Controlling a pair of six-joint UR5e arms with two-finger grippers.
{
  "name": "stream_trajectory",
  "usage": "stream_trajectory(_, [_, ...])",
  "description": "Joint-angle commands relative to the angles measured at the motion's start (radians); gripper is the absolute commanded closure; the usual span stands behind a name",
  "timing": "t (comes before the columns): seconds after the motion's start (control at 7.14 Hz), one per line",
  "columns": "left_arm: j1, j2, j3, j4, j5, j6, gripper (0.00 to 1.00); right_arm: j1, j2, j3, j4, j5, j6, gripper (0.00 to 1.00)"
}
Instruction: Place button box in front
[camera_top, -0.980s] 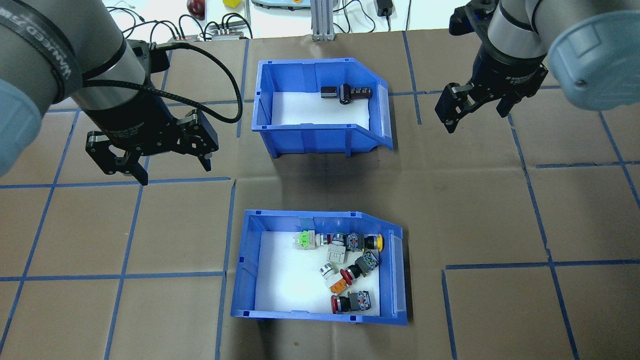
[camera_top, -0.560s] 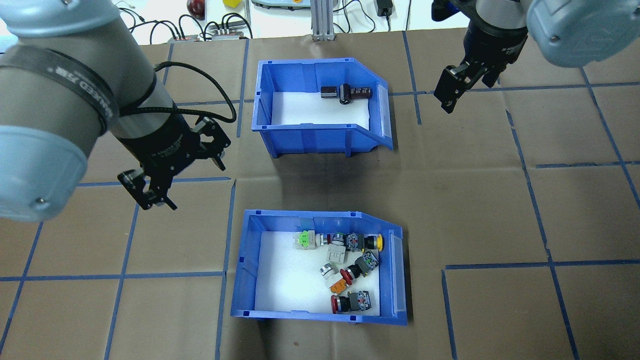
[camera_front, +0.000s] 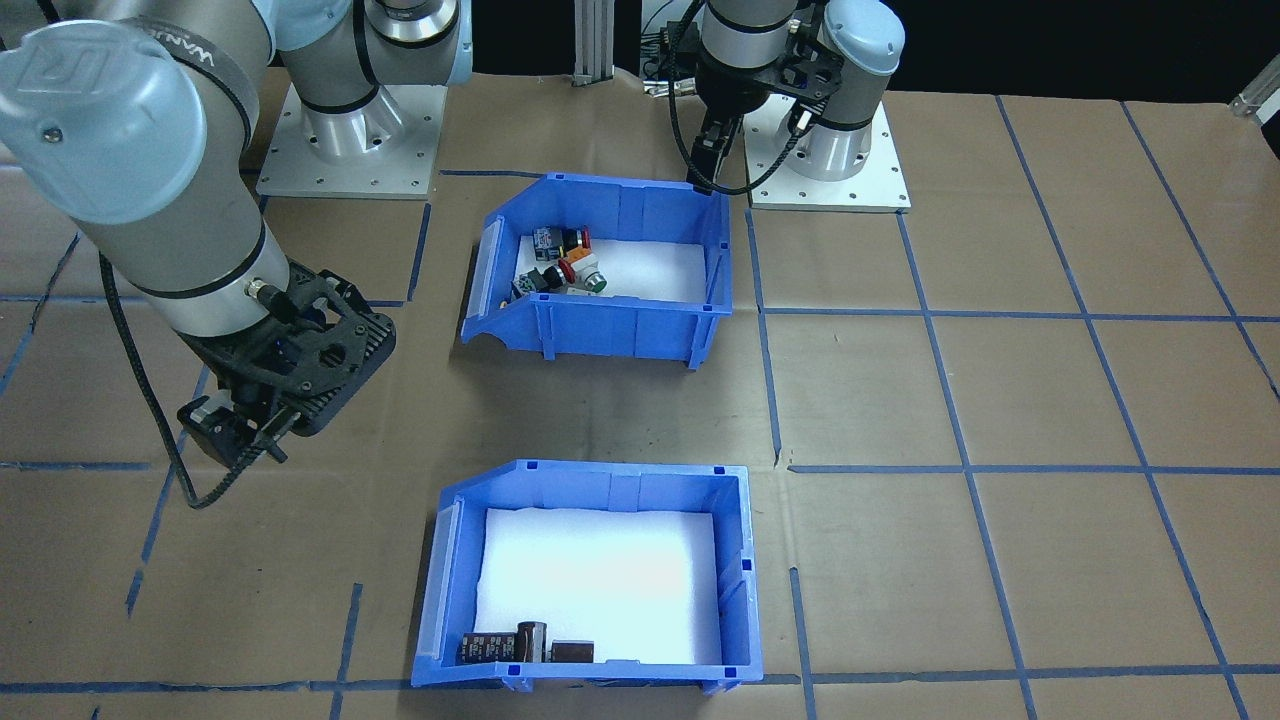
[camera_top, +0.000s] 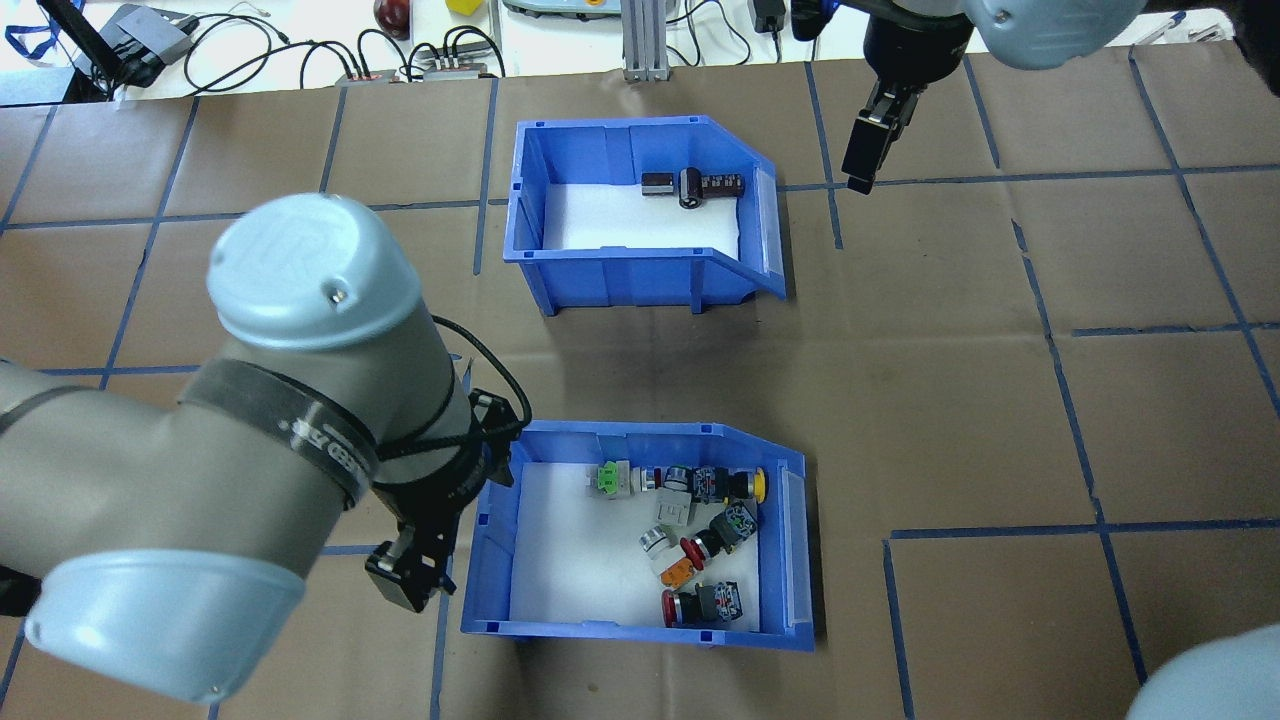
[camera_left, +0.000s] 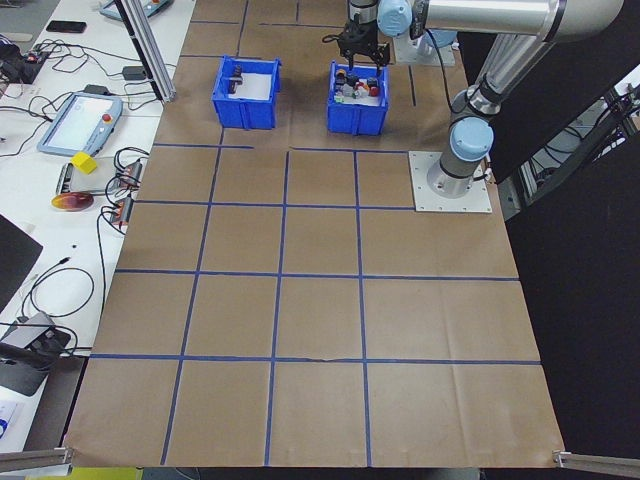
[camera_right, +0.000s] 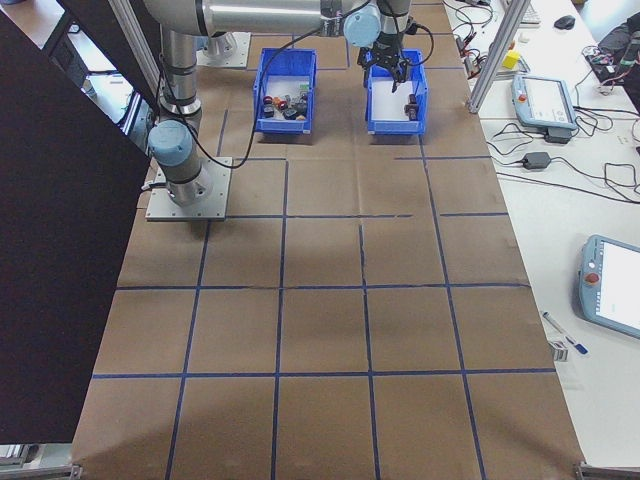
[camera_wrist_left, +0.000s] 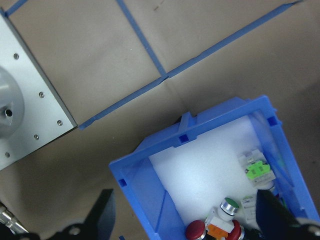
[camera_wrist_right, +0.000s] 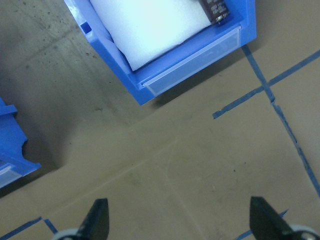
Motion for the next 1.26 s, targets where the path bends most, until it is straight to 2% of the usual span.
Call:
stream_trajectory(0.0, [-0.125, 0.002, -0.050, 0.003, 0.000, -0.192, 0.02, 0.051, 0.112, -0.137, 0.002, 0.001, -0.153, 0.00])
stream_trajectory(0.14, [-0.131, 0.008, -0.110, 0.093, 0.000, -0.199, 0.01, 0.086, 0.161, -0.186, 0.001, -0.002, -0.210, 0.00])
stream_trajectory(0.28, [-0.136, 0.030, -0.203, 0.267, -0.001, -0.272, 0.01, 0.123, 0.205, -0.226, 0.002, 0.002, -0.215, 0.00])
stream_trajectory(0.42, [-0.139, 0.056, -0.268, 0.379, -0.001, -0.306, 0.02, 0.189, 0.248, -0.269, 0.001, 0.000, -0.249, 0.00])
stream_trajectory(0.7, [-0.188, 0.056, -0.313, 0.431, -0.003, -0.386, 0.02, 0.307, 0.310, -0.300, -0.001, -0.007, -0.234, 0.00])
stream_trajectory(0.98, [-0.208, 0.035, -0.320, 0.452, -0.035, -0.429, 0.02, 0.347, 0.344, -0.289, -0.001, -0.007, -0.220, 0.00])
stream_trajectory(1.12, [-0.211, -0.008, -0.337, 0.527, -0.035, -0.447, 0.02, 0.349, 0.365, -0.283, -0.003, 0.001, -0.220, 0.00])
